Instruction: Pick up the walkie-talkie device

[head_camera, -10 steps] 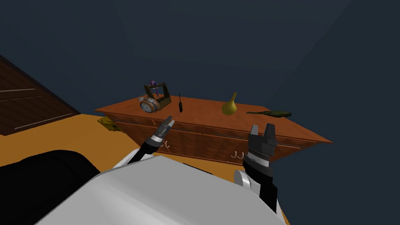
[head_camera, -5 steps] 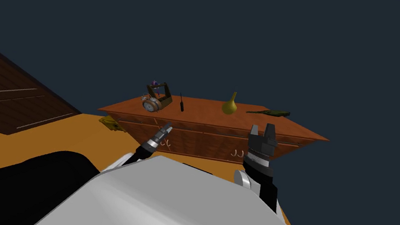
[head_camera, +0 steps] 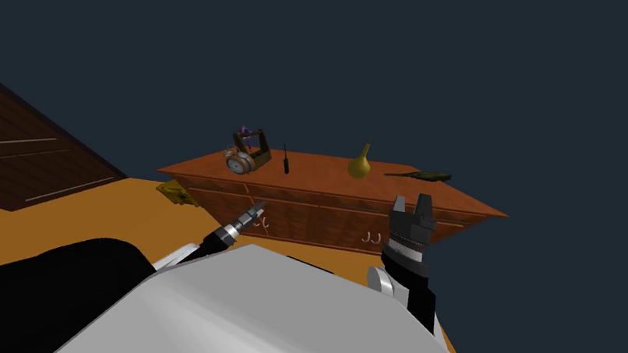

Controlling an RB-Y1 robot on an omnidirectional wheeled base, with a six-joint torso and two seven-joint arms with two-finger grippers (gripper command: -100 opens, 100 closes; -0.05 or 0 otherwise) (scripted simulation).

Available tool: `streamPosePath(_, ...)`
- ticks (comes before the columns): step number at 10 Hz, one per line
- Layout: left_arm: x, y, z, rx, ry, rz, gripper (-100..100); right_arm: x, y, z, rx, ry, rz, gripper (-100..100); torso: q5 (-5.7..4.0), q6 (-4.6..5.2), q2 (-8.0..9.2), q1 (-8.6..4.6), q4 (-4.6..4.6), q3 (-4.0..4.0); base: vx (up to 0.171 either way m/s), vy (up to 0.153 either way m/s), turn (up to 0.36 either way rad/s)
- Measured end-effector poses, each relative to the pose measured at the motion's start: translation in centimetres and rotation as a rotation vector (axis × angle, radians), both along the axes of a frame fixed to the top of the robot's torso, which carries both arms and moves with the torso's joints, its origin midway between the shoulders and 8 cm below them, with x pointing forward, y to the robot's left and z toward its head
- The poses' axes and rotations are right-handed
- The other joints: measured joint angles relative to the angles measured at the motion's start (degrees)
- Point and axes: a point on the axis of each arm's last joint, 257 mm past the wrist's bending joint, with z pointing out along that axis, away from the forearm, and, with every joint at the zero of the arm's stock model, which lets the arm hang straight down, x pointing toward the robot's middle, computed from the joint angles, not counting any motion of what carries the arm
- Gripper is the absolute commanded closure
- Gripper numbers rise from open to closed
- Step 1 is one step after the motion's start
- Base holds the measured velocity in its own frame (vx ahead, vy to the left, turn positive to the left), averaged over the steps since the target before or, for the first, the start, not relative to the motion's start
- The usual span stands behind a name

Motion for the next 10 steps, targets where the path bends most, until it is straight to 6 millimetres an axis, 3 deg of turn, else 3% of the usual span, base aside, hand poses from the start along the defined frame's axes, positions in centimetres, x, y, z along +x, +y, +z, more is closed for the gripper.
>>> streamPosePath(2,-1.9,2.5,-3.0,0.039,0.094,0.009,-100,0.0,0.0,0.0,0.000,0.000,0.000,0,-0.01,-0.02,0.02,-0.02,0.00,0.01,-0.045,-0.016,-0.009)
streamPosePath(4,-2.6,4.5,-5.1,0.079,0.175,0.015,-100,0.0,0.0,0.0,0.000,0.000,0.000,0,-0.02,0.00,-0.01,-0.08,0.00,-0.01,-0.040,-0.031,-0.015)
streamPosePath(6,-3.2,5.8,-5.9,0.111,0.221,0.013,-100,0.0,0.0,0.0,0.000,0.000,0.000,0,-0.01,0.01,-0.10,-0.04,-0.01,-0.05,-0.022,-0.015,-0.011)
streamPosePath(10,-5.9,11.2,-8.4,0.202,0.362,0.038,-100,0.0,0.0,0.0,0.000,0.000,0.000,0,-0.03,0.01,-0.06,-0.12,0.00,-0.03,-0.033,-0.033,-0.017)
